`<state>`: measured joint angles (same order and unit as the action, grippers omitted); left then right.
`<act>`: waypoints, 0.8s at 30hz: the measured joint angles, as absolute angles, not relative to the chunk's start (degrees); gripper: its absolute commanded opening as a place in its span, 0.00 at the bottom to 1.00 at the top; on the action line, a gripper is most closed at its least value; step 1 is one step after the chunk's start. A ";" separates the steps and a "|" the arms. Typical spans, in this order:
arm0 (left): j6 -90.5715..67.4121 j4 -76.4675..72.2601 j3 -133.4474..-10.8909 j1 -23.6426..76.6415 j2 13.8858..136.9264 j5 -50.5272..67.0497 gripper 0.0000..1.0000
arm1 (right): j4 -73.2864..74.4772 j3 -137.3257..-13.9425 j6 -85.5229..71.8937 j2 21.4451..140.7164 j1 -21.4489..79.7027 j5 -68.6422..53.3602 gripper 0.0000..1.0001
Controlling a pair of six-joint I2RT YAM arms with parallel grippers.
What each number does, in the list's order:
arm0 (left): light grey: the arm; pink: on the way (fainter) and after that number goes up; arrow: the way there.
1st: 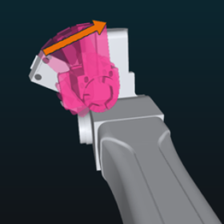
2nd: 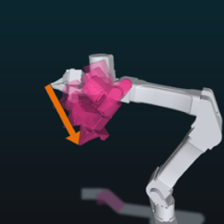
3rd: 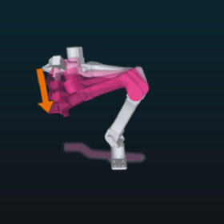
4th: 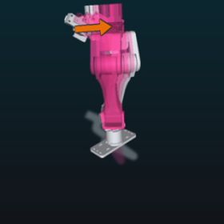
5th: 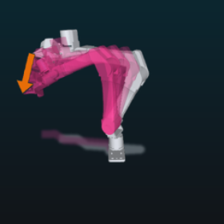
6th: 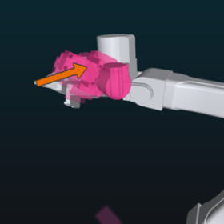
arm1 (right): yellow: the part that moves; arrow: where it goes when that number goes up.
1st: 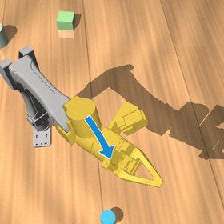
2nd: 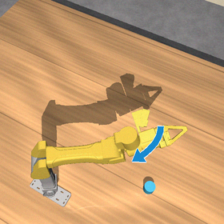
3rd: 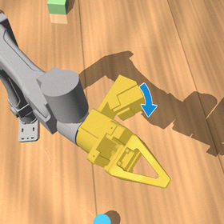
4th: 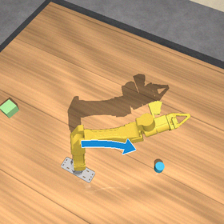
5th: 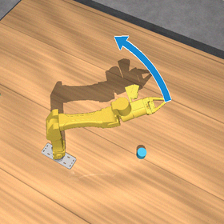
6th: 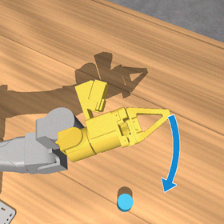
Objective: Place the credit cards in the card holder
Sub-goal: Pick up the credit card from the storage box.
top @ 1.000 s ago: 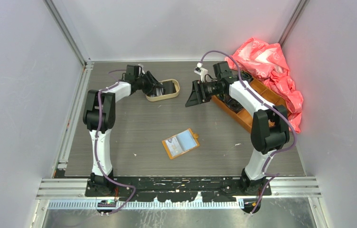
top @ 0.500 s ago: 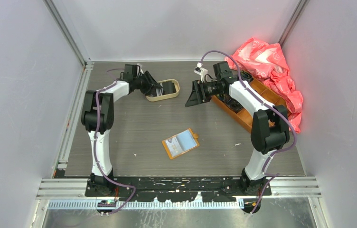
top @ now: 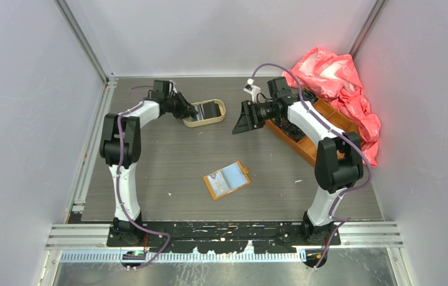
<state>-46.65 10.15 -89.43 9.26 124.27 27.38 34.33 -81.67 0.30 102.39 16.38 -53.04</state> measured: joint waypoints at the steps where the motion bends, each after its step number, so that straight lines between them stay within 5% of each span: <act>1: -46.37 10.41 -89.43 9.26 124.27 27.09 0.13 | 34.33 -81.67 0.27 102.39 16.38 -53.08 0.67; 8: -44.99 12.12 -89.43 9.23 123.90 26.00 0.01 | 34.33 -81.67 0.25 102.39 16.38 -53.12 0.67; 24: -37.69 14.33 -84.16 9.26 111.20 23.64 0.00 | 34.28 -81.65 0.86 102.35 16.40 -53.08 0.67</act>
